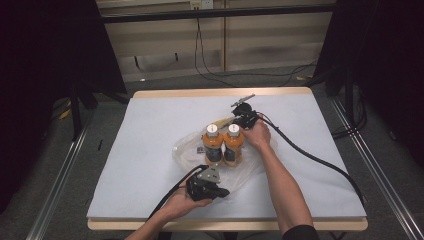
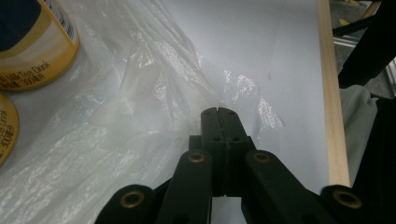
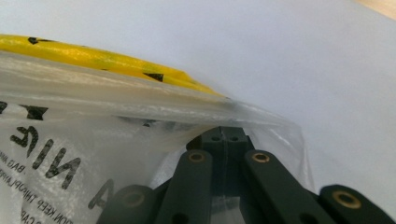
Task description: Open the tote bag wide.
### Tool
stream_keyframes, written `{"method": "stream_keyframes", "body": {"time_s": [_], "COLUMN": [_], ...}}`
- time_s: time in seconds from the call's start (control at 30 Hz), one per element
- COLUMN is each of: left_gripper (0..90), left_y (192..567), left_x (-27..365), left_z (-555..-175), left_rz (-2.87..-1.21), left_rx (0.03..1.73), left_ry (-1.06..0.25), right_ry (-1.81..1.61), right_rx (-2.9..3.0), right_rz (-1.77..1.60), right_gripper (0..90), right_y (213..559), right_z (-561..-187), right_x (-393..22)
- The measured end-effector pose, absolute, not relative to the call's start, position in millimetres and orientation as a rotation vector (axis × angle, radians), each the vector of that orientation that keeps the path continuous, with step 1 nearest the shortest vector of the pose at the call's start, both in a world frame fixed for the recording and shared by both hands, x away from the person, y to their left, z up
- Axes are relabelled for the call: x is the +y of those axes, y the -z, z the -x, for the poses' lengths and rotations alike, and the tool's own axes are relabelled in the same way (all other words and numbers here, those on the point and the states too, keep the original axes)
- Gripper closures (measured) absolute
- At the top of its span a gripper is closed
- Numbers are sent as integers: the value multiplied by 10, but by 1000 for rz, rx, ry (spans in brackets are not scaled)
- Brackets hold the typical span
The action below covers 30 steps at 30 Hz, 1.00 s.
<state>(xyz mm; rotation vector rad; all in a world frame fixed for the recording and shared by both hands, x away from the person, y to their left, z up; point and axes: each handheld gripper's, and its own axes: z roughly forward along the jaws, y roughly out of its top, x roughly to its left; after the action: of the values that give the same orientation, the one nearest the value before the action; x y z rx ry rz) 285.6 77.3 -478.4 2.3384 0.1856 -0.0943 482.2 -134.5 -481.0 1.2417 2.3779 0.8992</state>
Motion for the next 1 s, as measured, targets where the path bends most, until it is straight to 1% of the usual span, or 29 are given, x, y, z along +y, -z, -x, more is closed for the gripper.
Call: {"method": "stream_keyframes", "body": {"time_s": [0.13,0.17,0.2,0.23,0.3,0.33,0.53,0.57,0.67,0.77,0.87,0.9,0.93,1.0], "left_gripper": [900,900,900,900,900,900,900,900,900,898,851,851,845,795], "left_y": [4783,4772,4772,4772,4735,4708,4646,4623,4573,4539,4516,4515,4503,4487], "left_x": [781,785,793,793,817,839,913,939,997,1045,1104,1115,1138,1154], "left_z": [-2876,-2889,-2902,-2902,-2932,-2947,-2990,-2994,-3015,-3034,-3062,-3062,-3065,-3064], "left_rz": [-2331,-2335,-2301,-2301,-2289,-2256,-2207,-2185,-2135,-2126,-2106,-2092,-2089,-2079], "left_rx": [183,192,216,216,229,250,289,313,340,359,388,398,394,413], "left_ry": [96,97,111,111,108,106,89,49,26,-2,-31,-34,-57,-79], "right_ry": [-921,-957,-963,-963,-989,-994,-1089,-1094,-1139,-1165,-1199,-1199,-1222,-1228], "right_rx": [2410,2408,2414,2414,2416,2409,2391,2389,2371,2352,2345,2345,2328,2305], "right_rz": [-1206,-1171,-1137,-1137,-1113,-1108,-1126,-1112,-1109,-1107,-1074,-1074,-1071,-1074], "right_gripper": [900,900,900,900,900,900,900,900,900,900,900,900,890,794], "right_y": [4761,4672,4642,4642,4530,4504,4411,4374,4323,4282,4258,4258,4256,4250], "right_z": [-4782,-4726,-4713,-4713,-4633,-4610,-4495,-4449,-4381,-4298,-4203,-4203,-4137,-4076], "right_x": [-1358,-1360,-1366,-1366,-1406,-1435,-1595,-1637,-1716,-1784,-1843,-1843,-1886,-1931]}}
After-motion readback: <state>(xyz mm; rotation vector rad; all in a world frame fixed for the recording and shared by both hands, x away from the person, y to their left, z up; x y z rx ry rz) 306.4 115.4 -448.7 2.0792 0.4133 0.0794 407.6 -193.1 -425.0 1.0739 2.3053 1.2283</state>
